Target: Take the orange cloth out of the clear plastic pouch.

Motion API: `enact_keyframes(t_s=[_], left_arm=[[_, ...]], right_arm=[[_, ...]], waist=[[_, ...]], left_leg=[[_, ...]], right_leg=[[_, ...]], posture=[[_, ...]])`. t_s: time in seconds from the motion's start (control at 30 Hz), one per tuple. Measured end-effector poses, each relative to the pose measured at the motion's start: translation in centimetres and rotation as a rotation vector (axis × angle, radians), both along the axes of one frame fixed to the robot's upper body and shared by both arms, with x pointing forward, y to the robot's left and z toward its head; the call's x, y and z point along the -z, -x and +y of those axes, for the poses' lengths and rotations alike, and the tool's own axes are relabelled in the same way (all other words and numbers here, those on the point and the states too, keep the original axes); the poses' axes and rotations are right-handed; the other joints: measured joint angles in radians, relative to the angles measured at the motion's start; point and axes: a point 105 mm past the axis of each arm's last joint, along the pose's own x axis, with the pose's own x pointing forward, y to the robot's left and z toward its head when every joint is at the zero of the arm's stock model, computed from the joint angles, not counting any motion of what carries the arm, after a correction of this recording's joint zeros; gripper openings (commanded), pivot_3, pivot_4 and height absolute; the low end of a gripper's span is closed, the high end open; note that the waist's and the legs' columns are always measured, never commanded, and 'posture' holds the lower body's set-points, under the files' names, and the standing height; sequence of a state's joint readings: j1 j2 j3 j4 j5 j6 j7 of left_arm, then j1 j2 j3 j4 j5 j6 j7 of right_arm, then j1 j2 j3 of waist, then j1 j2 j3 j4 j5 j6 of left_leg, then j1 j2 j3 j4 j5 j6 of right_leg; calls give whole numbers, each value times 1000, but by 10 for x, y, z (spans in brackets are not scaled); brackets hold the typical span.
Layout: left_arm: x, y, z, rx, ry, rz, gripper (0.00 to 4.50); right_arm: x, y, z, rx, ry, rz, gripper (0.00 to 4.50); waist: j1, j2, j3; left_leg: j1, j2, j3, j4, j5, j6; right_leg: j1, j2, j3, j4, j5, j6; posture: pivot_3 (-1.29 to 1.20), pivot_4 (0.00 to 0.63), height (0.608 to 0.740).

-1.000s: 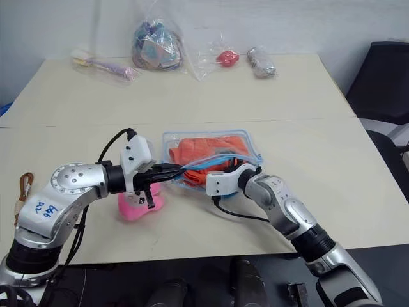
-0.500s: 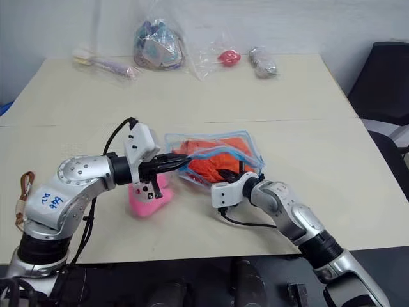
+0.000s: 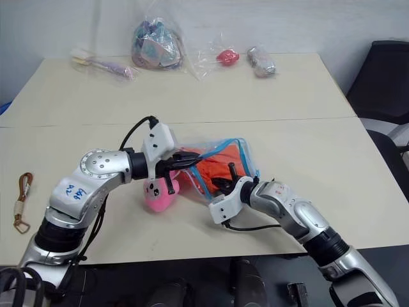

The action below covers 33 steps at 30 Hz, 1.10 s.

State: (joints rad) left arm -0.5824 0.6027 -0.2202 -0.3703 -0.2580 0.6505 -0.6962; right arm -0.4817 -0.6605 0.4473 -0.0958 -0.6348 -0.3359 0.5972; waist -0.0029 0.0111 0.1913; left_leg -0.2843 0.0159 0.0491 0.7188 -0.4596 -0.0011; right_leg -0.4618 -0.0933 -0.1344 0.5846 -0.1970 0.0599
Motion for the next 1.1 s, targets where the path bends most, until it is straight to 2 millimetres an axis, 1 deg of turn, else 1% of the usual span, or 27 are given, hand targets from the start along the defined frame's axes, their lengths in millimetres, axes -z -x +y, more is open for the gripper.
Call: enact_keyframes(t_s=[0.07, 0.17, 0.27, 0.37, 0.43, 0.47, 0.57, 0.67, 0.73, 0.8, 0.9, 0.93, 1.0, 1.03, 1.07, 1.1], left_arm=[[4, -1, 1, -3, -16, -9, 0], [14, -7, 6, -29, -53, -26, 0], [21, -15, 12, -75, -68, -21, 0], [26, -23, 18, -120, -84, -18, 0], [30, -29, 24, -149, -103, -26, 0], [31, -32, 26, -157, -116, -40, 0], [30, -32, 26, -147, -132, -71, 0], [35, -28, 27, -124, -135, -59, 0], [39, -25, 29, -113, -136, -45, 462], [40, -21, 32, -93, -135, -34, 973], [38, -14, 41, -50, -159, -43, 1921], [38, -10, 47, -30, -172, -47, 2219], [37, -5, 54, -7, -176, -49, 2771], [34, -3, 57, -3, -161, -50, 3133], [27, -1, 60, -2, -126, -54, 3379], [18, 0, 64, -8, -84, -55, 3379]], right_arm=[[-11, 3, -6, -7, -18, 11, 24], [-36, 15, -17, -37, -58, 31, 24], [-58, 31, -18, -99, -127, 71, 24], [-66, 51, -21, -173, -125, 144, 24], [-73, 63, -25, -198, -153, 234, 24], [-79, 68, -31, -194, -180, 302, 24], [-101, 71, -50, -138, -211, 412, 24], [-128, 68, -69, -68, -257, 478, 24], [-143, 64, -86, 4, -285, 512, 0], [-154, 58, -98, 47, -309, 493, 0], [-163, 33, -128, 181, -359, 422, 0], [-164, 20, -143, 253, -374, 369, 0], [-161, 3, -167, 360, -414, 305, 0], [-157, -5, -177, 406, -436, 273, 0], [-149, -13, -189, 459, -453, 242, 0], [-138, -17, -199, 506, -452, 222, 0]], waist=[[2, 0, 0], [2, 0, 0], [2, 0, 0], [5, 0, 0], [8, 0, 0], [10, 0, 0], [16, 0, 0], [21, 0, 0], [24, 0, 0], [25, 0, 0], [24, 0, 0], [24, 0, 0], [23, 0, 0], [23, 0, 0], [25, 0, 0], [28, 0, 0]], left_leg=[[0, 0, -1, 1, 0, 0], [0, 0, -1, 1, 0, 0], [0, 0, -1, 0, 0, 0], [0, 0, 0, 0, 0, 1], [0, 0, 0, 0, 0, 1], [0, -1, 0, 1, 0, 2], [0, -1, 0, 1, 0, 2], [-1, 0, 0, 0, 0, 3], [0, 0, 1, -1, 0, 3], [0, 0, 2, -1, 0, 3], [0, -1, 4, -1, 0, 3], [0, -1, 4, -1, 0, 3], [0, 0, 5, -2, 0, 3], [0, 0, 5, -2, 0, 3], [-1, 0, 5, -1, 0, 3], [0, 0, 4, 0, 0, 3]], right_leg=[[0, 0, 0, -1, 0, 0], [0, 0, -1, -1, 0, 0], [1, 0, -1, 0, 0, 0], [1, 0, -2, 0, 0, 1], [1, 0, -4, 0, 1, 1], [1, 0, -4, 0, 1, 2], [1, -1, -3, 0, 1, 2], [1, -1, -2, 0, 1, 2], [1, -1, -2, 0, 1, 2], [1, -1, -2, 0, 1, 2], [1, -1, -1, 0, 1, 2], [0, -1, -1, 0, 1, 2], [0, -1, -1, 0, 1, 2], [0, -1, -1, 0, 1, 2], [0, -2, -1, 0, 1, 2], [-1, -2, -2, 0, 1, 2]], posture=[[0, 150, 740], [0, 150, 740], [0, 150, 740], [0, 150, 740], [0, 150, 740], [0, 150, 740], [0, 150, 740], [0, 150, 740], [0, 150, 740], [0, 150, 740], [0, 150, 740], [0, 150, 740], [0, 150, 740], [0, 150, 740], [0, 150, 740], [0, 150, 740]])
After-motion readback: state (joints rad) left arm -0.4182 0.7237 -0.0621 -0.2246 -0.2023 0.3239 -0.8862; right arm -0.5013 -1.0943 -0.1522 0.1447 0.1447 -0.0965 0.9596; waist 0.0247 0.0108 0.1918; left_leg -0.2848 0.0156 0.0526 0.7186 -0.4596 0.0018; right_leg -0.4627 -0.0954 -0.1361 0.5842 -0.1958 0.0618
